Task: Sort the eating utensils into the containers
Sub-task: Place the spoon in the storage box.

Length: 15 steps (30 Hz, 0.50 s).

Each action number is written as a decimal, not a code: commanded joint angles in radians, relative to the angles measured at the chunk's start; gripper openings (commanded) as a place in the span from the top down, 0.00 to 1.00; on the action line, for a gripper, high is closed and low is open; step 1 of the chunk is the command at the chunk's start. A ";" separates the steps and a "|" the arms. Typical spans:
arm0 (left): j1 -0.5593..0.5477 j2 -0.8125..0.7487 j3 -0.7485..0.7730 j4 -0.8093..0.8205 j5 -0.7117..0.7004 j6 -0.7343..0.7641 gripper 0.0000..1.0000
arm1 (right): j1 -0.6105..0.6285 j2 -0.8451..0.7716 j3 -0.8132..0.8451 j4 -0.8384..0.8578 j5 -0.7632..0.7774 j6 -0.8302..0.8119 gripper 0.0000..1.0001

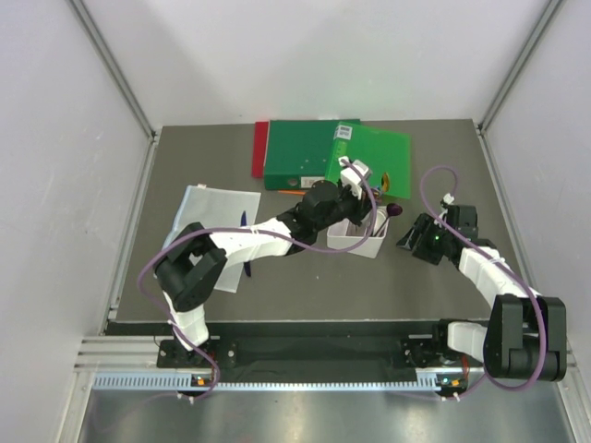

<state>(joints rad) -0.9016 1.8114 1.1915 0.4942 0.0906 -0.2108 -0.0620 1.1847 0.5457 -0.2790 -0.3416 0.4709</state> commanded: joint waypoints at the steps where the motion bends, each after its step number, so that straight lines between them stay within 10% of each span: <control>1: -0.016 0.003 0.051 0.107 -0.022 -0.007 1.00 | -0.016 -0.013 0.049 0.006 0.007 -0.021 0.39; 15: -0.031 0.003 0.039 0.084 -0.026 -0.022 1.00 | -0.016 0.001 0.037 0.026 0.001 -0.018 0.39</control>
<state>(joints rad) -0.9241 1.8114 1.2140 0.5144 0.0727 -0.2119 -0.0620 1.1870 0.5457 -0.2771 -0.3412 0.4706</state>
